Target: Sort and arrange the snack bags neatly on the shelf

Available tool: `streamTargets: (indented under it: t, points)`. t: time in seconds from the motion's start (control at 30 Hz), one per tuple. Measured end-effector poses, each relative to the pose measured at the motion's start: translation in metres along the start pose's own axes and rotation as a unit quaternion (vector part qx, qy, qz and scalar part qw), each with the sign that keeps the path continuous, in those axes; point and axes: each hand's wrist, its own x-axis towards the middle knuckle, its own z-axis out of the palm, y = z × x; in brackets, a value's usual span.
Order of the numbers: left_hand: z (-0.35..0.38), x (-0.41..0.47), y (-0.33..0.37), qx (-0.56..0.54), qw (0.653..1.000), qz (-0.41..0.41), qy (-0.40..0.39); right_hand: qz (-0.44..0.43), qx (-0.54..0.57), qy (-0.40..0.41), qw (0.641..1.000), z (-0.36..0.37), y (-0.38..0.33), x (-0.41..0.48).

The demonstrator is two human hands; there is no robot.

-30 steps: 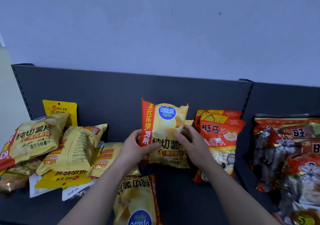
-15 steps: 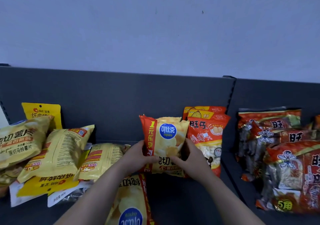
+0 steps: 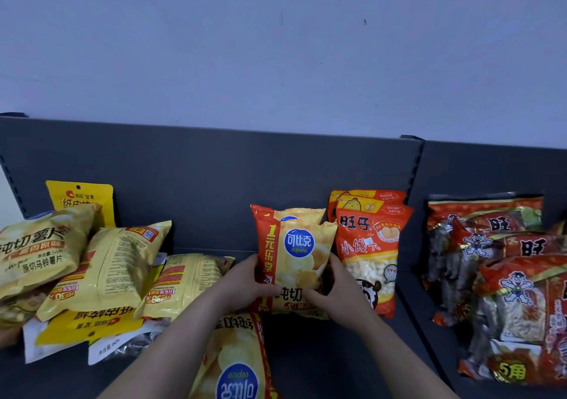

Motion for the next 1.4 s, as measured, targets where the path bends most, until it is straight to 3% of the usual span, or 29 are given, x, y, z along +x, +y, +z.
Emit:
streamTargets:
  t: [0.63, 1.03, 1.27, 1.4]
  points:
    - [0.000, 0.002, -0.011, -0.001, 0.999, -0.052, 0.007, 0.013, 0.022, -0.040, 0.999, 0.020, -0.005, 0.004]
    - [-0.004, -0.005, -0.004, -0.026, 0.999, -0.036, 0.029, 0.032, 0.044, -0.046, 0.997, 0.019, -0.007, -0.003]
    - [-0.015, -0.030, 0.007, 0.006, 0.993, -0.033, 0.109, 0.045, 0.005, -0.004, 0.999, 0.016, -0.010, -0.013]
    - [-0.027, -0.054, -0.002, 0.053, 0.984, -0.026, 0.171, 0.096, -0.025, 0.032, 0.995, 0.017, -0.009, -0.026]
